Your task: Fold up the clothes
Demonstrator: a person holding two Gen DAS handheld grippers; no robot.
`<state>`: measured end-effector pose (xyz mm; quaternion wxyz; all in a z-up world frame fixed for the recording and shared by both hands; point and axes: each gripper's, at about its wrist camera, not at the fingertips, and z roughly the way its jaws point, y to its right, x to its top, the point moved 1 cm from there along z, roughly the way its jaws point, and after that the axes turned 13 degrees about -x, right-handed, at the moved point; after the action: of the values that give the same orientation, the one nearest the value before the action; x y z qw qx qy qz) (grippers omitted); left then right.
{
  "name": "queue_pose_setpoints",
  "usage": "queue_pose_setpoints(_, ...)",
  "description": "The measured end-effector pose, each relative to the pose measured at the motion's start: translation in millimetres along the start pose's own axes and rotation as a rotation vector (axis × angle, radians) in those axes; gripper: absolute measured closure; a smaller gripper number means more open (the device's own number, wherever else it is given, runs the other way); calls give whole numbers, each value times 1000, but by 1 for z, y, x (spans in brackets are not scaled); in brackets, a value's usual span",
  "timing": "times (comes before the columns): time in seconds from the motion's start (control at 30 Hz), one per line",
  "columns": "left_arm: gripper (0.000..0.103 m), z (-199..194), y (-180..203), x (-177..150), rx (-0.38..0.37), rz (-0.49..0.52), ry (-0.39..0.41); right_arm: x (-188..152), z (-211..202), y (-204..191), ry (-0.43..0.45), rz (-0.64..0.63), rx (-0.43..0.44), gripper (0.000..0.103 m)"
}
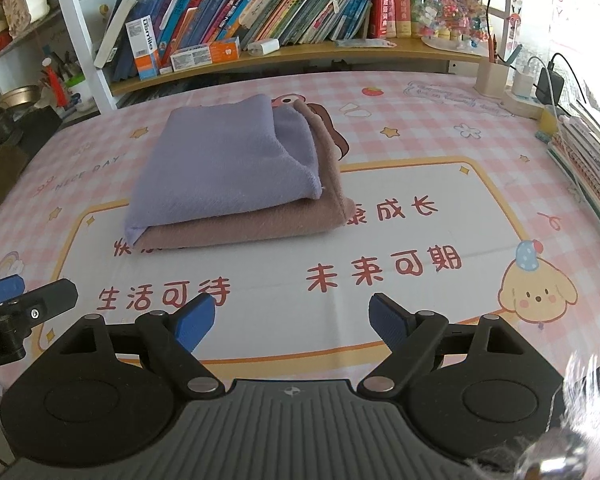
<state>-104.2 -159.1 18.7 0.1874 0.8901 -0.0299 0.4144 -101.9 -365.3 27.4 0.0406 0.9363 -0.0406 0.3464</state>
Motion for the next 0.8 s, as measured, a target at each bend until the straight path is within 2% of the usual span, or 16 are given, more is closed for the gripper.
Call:
queue_pose_setpoints(0.57,7,32,-6,8,24,-57,-64,13,28,6,-59,-6,5,19)
queue_pose_setpoints(0.8,7,48,-13,30,-37,-136,-2,39,45,17,-36,19,33,19)
